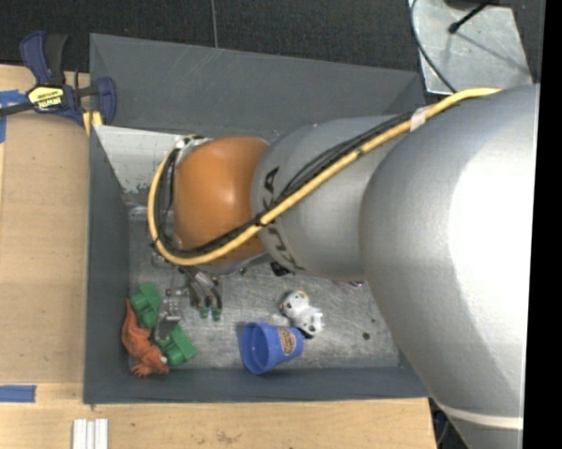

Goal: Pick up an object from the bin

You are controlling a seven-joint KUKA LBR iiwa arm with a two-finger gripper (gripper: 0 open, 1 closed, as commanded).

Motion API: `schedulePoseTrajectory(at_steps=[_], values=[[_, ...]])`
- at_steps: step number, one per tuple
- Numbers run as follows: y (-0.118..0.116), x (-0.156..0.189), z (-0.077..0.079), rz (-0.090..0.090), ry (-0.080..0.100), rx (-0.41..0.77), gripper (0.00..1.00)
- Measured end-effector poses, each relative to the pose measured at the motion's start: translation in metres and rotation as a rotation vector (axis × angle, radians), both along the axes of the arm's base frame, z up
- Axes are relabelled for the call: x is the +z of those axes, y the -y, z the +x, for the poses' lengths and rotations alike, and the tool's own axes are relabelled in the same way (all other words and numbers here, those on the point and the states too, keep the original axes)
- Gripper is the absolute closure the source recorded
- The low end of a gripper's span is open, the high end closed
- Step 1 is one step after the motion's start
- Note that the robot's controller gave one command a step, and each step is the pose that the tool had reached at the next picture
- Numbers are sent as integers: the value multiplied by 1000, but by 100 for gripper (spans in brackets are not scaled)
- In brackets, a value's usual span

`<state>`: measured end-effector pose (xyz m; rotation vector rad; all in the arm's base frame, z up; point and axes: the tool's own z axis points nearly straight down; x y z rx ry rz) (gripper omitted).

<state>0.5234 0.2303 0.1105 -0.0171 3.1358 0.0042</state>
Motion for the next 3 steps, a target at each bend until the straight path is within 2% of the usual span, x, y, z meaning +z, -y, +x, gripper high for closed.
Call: schedulePoseTrajectory(at_steps=[1,2,3], values=[[-4,-17,-11,0,8,-125,0],[-2,-6,-13,-1,-2,-102,0],[2,-29,-10,-24,-18,-421,0]])
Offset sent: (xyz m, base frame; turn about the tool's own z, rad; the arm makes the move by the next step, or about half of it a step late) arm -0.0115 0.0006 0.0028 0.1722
